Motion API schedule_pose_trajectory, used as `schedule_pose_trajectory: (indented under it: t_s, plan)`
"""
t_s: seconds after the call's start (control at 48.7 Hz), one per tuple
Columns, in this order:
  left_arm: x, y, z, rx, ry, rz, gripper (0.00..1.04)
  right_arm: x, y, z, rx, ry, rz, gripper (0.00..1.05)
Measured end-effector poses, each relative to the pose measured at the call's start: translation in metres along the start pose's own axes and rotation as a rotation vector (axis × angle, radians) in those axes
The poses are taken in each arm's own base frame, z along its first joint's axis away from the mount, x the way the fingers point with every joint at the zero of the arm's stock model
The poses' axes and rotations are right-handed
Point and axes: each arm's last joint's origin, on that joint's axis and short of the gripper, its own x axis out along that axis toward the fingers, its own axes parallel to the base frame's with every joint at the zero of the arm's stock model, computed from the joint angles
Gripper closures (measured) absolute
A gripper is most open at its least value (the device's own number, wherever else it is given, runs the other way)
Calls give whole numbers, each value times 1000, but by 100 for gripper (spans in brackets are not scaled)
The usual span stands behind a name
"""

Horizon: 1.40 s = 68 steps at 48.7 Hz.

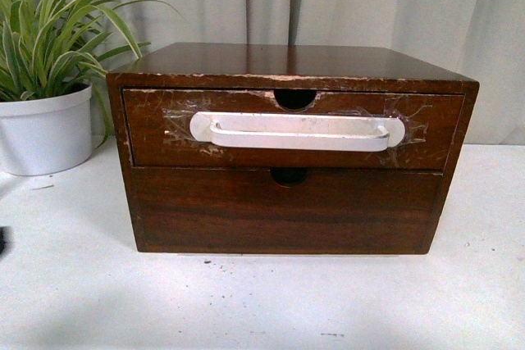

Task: Open drawer

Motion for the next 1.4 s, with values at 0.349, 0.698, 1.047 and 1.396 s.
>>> schedule_pose_trajectory:
  t_s: [0.349, 0.698, 1.047, 1.396]
  plan:
    - [92, 11, 22, 361, 159, -344, 6, 77, -8, 65, -378, 83, 145, 9]
    - [166, 22, 54, 570, 170, -452, 6, 129, 2, 99, -541, 121, 337, 9]
    - [206, 30, 50, 643, 272, -527, 6, 147, 6, 108, -563, 123, 433, 9]
    - [219, 35, 38, 671, 352, -585, 6, 168, 6, 107, -552, 124, 473, 9]
